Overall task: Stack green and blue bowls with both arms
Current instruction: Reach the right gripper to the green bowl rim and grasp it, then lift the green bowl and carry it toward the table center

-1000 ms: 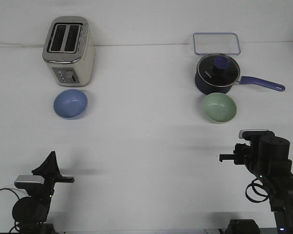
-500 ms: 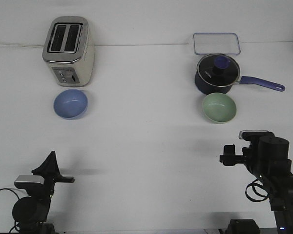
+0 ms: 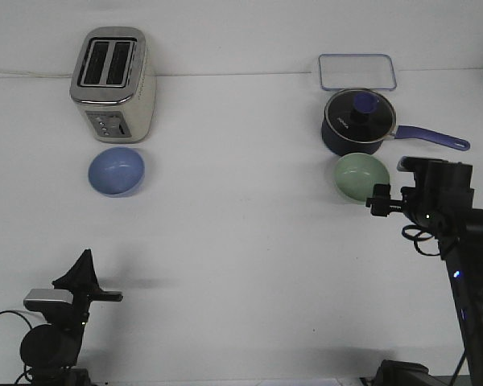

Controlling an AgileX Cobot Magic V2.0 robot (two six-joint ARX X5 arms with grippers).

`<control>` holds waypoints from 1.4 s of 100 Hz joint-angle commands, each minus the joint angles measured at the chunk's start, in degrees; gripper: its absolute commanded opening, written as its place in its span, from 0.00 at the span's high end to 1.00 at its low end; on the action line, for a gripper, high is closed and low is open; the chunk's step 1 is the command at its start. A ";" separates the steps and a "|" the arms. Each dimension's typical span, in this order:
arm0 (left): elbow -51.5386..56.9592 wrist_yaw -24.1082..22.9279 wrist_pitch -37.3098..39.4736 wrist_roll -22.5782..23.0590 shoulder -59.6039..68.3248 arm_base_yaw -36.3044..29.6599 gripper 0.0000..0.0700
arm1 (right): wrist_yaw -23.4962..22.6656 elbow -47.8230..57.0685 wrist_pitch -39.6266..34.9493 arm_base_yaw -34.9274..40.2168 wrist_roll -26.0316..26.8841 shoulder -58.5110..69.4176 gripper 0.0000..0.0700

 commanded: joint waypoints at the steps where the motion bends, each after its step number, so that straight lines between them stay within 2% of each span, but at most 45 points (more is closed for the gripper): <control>1: -1.11 -0.20 0.72 0.66 -0.07 0.00 0.98 | -1.18 2.34 1.22 -0.94 -0.76 4.26 0.26; 35: -1.11 -0.20 0.72 0.66 -0.07 0.00 0.98 | -1.18 8.20 7.32 -2.82 -1.95 21.07 0.26; 74: -1.11 -0.20 0.72 0.66 -0.07 0.00 0.98 | -1.20 8.20 11.89 -2.82 -2.01 31.17 0.28; 78: -1.11 -0.20 0.74 0.66 -0.07 0.00 0.98 | -1.18 8.20 11.74 -2.82 -2.01 31.36 0.32; 82: -1.11 -0.20 0.72 0.68 -0.07 0.00 0.98 | -1.20 8.20 11.61 -2.82 -2.01 31.41 0.43; 92: -1.11 -0.20 0.72 0.66 -0.07 0.00 0.98 | -1.27 8.20 11.76 -2.82 -2.12 31.41 0.86; 96: -1.11 -0.20 0.72 0.66 -0.07 0.00 0.98 | -1.40 8.20 11.58 -2.82 -2.45 31.39 1.00; 112: -1.11 -0.20 0.72 0.68 -0.07 0.00 0.98 | -1.66 8.22 10.93 -2.82 -2.38 31.12 1.00; 140: -1.11 -0.20 0.72 0.66 -0.07 0.00 0.98 | -5.81 8.61 5.75 -1.25 -1.01 24.11 1.00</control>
